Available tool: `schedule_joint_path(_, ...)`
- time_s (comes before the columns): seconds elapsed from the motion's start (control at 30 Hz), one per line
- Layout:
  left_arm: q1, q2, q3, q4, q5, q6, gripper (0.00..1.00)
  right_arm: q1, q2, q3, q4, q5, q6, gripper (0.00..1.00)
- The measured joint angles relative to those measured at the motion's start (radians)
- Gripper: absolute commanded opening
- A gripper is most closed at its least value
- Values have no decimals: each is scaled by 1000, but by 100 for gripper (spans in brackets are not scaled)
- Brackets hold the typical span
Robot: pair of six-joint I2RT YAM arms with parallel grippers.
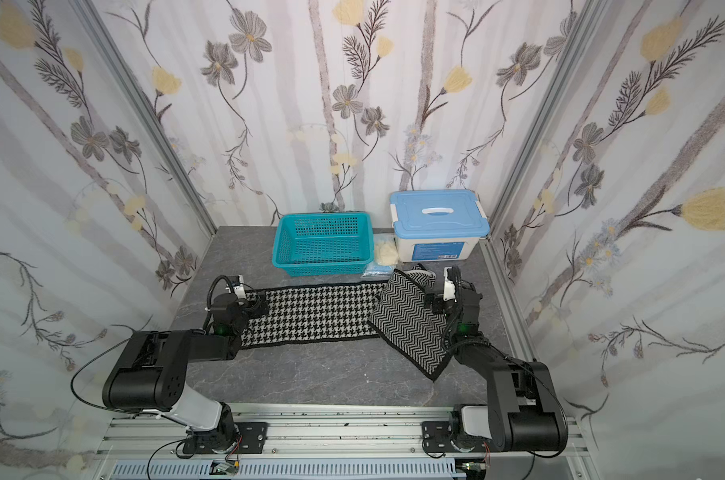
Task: Roll up the scarf and place it into the basket
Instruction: Flatten out the scarf at the center of the board.
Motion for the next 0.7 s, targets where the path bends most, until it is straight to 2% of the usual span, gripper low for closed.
schedule_joint_path(0.7,0,0,0,0,7,0,100,0,0,0,0,0,0,100)
